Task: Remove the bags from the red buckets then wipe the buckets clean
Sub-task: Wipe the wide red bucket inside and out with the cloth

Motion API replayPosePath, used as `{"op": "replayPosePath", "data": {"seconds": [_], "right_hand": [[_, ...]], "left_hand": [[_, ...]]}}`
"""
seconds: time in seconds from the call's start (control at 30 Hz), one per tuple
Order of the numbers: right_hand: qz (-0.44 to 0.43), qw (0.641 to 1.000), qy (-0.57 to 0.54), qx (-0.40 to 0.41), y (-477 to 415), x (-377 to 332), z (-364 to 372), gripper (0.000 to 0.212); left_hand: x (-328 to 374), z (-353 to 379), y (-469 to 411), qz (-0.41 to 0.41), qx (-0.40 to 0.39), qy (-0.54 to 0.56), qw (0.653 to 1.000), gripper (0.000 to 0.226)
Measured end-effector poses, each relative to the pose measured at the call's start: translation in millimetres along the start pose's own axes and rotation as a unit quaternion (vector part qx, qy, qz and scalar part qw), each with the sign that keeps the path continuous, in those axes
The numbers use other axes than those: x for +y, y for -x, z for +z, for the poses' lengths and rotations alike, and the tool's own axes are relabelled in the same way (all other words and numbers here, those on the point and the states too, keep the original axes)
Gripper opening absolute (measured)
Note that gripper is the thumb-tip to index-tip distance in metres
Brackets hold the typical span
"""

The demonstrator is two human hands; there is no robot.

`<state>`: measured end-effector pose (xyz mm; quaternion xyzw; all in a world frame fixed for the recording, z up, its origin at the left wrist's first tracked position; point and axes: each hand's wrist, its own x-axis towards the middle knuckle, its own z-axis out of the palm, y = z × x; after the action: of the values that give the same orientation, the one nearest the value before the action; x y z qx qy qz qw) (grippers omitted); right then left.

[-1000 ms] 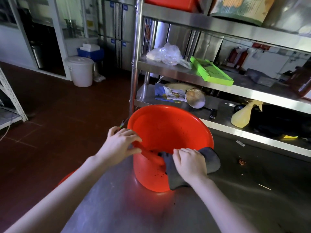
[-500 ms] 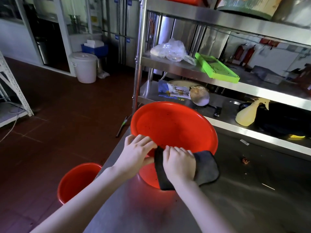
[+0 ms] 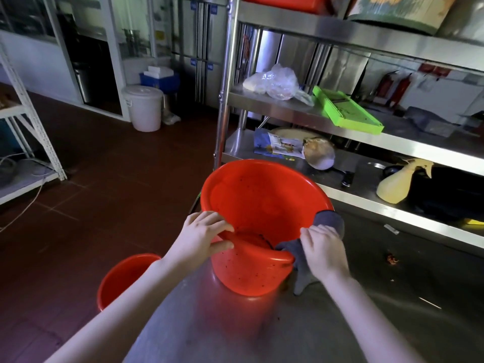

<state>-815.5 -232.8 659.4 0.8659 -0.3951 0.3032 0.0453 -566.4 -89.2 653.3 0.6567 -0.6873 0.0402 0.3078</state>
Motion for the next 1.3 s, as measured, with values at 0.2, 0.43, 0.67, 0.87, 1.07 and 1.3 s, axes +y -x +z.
{"op": "replayPosePath", "data": {"seconds": [0.2,0.43,0.67,0.87,1.07,1.3], "right_hand": [[-0.041,0.999,0.026,0.002,35.9,-109.4,4.2,0.042],[-0.224,0.968,0.03,-0.111,100.9,-125.1,24.5,0.047],[-0.182,0.954,0.037,-0.235,114.6,-72.9,73.7,0.037],[-0.135,0.96,0.084,-0.23,99.3,-62.3,90.9,0.031],[-0.144,0.95,0.148,-0.234,104.7,-89.3,120.3,0.026],[-0.114,0.944,0.198,-0.238,117.6,-115.1,145.0,0.023]], "left_hand": [[-3.1,-14.9,11.7,-0.113,0.037,0.151,0.981,0.048],[-24.3,18.3,37.5,-0.375,0.166,0.12,0.904,0.084],[-21.8,69.3,53.1,-0.346,0.183,0.128,0.911,0.096],[-59.9,101.7,36.6,-0.377,0.214,0.198,0.879,0.092],[-106.3,143.1,66.3,-0.391,0.24,0.238,0.856,0.091],[-139.6,172.6,88.8,-0.368,0.256,0.281,0.849,0.086]]}}
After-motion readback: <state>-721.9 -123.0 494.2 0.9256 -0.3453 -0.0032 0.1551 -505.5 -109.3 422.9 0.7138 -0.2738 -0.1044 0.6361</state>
